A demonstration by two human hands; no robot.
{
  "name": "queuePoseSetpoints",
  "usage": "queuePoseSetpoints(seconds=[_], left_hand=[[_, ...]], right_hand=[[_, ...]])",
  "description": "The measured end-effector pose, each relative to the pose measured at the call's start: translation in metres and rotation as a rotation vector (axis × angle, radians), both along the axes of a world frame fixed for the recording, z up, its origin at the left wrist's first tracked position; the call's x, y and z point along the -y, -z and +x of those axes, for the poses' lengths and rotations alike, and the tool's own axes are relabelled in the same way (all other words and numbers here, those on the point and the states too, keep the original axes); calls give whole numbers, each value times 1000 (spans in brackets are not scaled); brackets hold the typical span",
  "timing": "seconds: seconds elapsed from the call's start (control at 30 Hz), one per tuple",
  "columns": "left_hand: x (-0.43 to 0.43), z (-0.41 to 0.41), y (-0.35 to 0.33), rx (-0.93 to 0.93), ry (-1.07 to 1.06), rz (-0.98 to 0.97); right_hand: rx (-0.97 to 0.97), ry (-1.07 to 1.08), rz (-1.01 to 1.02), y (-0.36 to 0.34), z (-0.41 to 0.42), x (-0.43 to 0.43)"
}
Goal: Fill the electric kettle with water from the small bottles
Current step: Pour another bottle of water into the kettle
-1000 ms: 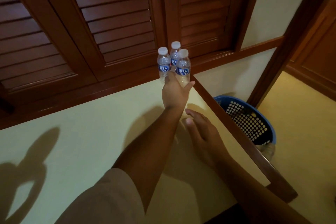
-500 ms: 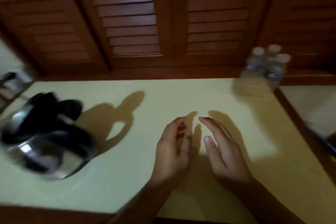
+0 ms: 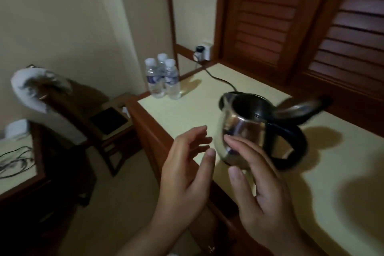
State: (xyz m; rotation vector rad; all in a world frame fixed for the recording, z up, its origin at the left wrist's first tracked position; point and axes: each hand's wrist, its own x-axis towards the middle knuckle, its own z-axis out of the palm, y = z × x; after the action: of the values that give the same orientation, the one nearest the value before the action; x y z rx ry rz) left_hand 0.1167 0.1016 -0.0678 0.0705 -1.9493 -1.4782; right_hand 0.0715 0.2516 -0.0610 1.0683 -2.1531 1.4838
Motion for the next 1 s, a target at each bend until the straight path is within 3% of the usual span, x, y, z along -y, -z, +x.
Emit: queuePoseSetpoints(seconds=[0.2, 0.4, 0.5, 0.6, 0.77, 1.0], left_hand=[[126, -37, -6, 46, -80, -33], [223, -114, 1, 105, -55, -94], [248, -149, 9, 121, -39, -111], [258, -168, 10, 94, -10, -129], [264, -179, 13, 61, 6, -128], [252, -177, 25, 103, 114, -155]], right_hand=[[13, -31, 45, -19, -40, 127], [109, 171, 109, -16, -135, 226], [237, 352, 163, -6, -193, 253], [288, 381, 210, 1, -234, 265], [179, 390, 248, -6, -254, 268], [-13, 504, 115, -29, -204, 251]])
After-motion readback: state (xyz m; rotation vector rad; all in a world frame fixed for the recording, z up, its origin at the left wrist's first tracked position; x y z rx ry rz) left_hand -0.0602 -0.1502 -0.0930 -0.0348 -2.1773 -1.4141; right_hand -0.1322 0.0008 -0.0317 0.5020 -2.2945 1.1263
